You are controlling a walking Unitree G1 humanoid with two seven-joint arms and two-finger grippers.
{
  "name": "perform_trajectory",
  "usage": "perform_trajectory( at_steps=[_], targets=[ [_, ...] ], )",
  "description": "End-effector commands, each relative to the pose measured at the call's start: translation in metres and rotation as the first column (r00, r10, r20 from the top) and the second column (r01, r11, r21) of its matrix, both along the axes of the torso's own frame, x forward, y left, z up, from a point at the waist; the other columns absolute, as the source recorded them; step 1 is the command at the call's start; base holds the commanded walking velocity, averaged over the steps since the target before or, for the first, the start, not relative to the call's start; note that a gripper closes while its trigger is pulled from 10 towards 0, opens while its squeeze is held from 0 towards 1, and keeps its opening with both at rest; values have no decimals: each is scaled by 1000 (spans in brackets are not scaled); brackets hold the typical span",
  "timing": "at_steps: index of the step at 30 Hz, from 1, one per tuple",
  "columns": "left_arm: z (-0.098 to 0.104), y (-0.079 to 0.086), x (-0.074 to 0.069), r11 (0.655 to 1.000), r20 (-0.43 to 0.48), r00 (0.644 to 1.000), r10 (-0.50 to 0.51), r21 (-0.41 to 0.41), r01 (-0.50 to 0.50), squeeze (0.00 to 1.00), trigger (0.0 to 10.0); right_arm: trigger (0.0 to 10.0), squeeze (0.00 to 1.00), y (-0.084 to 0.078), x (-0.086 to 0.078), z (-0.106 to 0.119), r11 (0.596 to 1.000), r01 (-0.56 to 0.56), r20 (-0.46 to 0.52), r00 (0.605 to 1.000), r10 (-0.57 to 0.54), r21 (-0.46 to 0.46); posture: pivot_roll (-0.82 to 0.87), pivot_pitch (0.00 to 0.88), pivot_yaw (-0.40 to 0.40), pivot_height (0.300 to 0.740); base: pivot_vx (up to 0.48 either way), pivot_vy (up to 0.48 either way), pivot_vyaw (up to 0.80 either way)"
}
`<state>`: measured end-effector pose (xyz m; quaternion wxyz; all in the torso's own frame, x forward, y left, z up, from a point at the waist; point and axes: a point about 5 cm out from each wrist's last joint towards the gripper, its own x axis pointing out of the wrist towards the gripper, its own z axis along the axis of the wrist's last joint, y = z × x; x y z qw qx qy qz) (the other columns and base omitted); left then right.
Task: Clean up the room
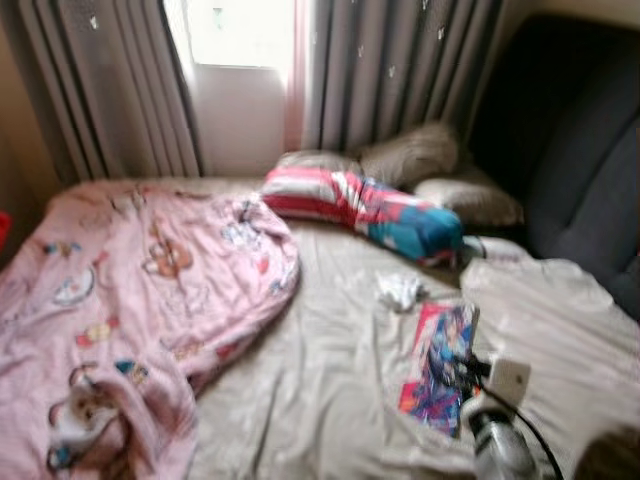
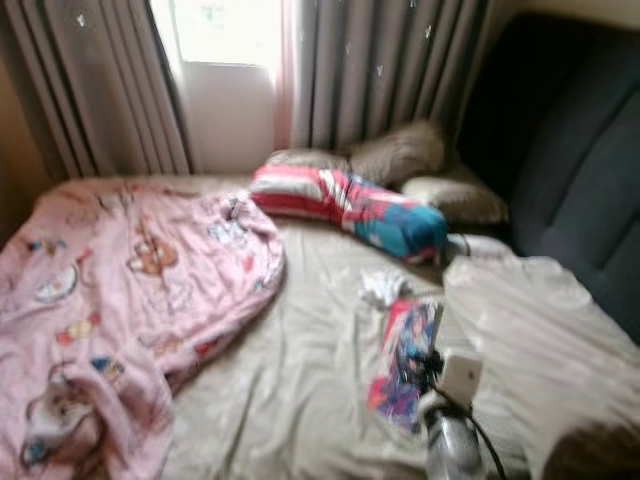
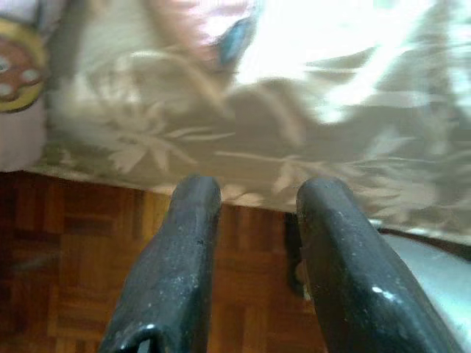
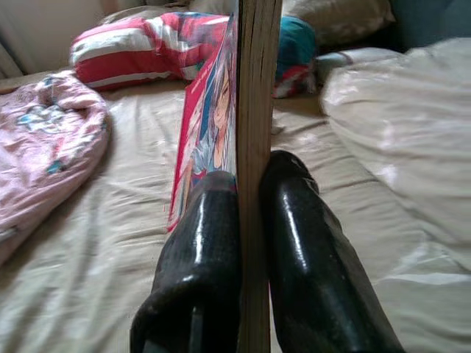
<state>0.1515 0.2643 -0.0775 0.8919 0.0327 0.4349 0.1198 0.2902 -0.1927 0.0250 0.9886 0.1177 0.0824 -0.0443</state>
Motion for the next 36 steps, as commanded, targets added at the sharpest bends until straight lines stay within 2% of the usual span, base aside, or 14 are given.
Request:
perform_trajectory(
  at_steps=[1, 30, 32, 36],
  targets=[
    [-4, -5, -5, 1000, -25, 1000, -18, -3, 18, 0, 10000, 10000, 0, -10, 3, 9, 999, 28, 41, 999, -28, -17, -10, 0, -37, 740, 0, -409, 0],
    [-4, -6, -5, 1000, -26, 1000, -18, -2, 18, 0, 10000, 10000, 0, -10, 3, 9, 999, 27, 40, 999, -27, -19, -10, 0, -37, 740, 0, -409, 0],
    [-6, -23, 6, 999, -20, 1000, -8, -41, 7, 0, 10000, 10000, 0, 1, 2, 8, 996, -72, 50, 996, 74, -46, -23, 0, -33, 740, 0, 0, 800],
    [-4, -27, 12, 999, -9, 1000, 0, -51, 0, 0, 10000, 10000, 0, 0, 1, 6, 997, -63, 37, 997, 64, -32, -23, 0, -32, 740, 0, 0, 300]
  ],
)
